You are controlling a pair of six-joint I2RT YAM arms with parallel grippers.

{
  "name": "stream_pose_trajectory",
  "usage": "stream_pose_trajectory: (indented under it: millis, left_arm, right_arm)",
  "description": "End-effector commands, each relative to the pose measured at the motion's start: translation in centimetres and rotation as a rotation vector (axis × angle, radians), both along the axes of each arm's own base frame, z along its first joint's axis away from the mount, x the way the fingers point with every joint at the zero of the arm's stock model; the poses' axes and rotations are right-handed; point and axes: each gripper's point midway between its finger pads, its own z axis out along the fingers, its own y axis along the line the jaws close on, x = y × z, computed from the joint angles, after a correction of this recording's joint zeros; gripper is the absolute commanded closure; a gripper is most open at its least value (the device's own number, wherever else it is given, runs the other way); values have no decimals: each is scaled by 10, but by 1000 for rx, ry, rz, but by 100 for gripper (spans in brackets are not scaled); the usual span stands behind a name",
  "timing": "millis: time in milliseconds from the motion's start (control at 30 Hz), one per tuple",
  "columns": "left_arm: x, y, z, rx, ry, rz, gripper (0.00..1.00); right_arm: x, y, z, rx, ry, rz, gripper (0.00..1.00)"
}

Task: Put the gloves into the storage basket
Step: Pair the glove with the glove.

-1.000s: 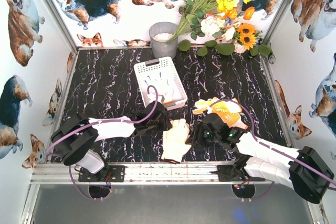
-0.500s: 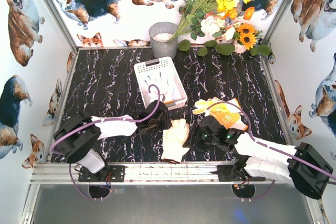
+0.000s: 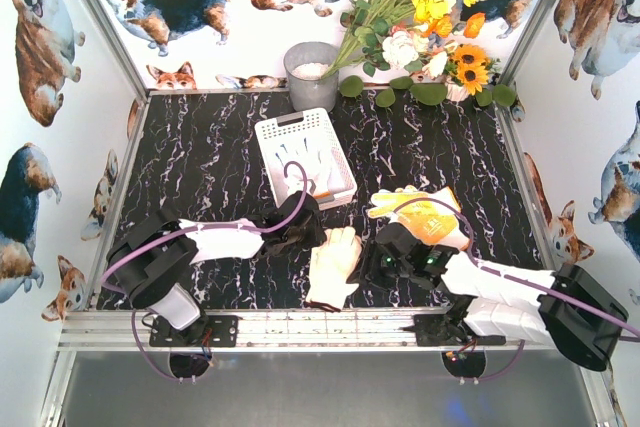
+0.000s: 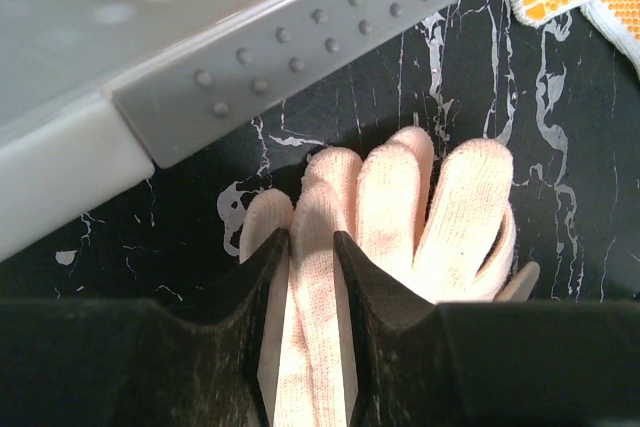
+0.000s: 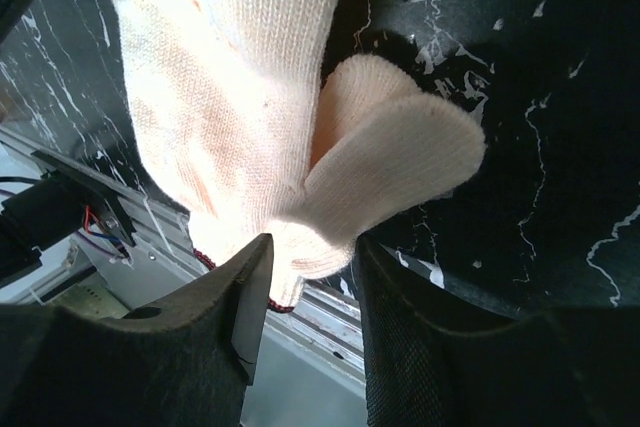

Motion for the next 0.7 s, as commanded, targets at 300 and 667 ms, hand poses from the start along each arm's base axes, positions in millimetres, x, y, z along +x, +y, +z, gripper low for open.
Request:
stream_pose_trajectory:
  millis: [300, 667]
  left_arm:
    - [7, 0, 11, -20, -37, 11, 99]
    - [10, 10, 31, -1, -78, 29, 100]
  right_arm:
    - [5, 15, 1, 52, -4, -9, 89]
    - [6, 18, 17, 76, -28, -4, 100]
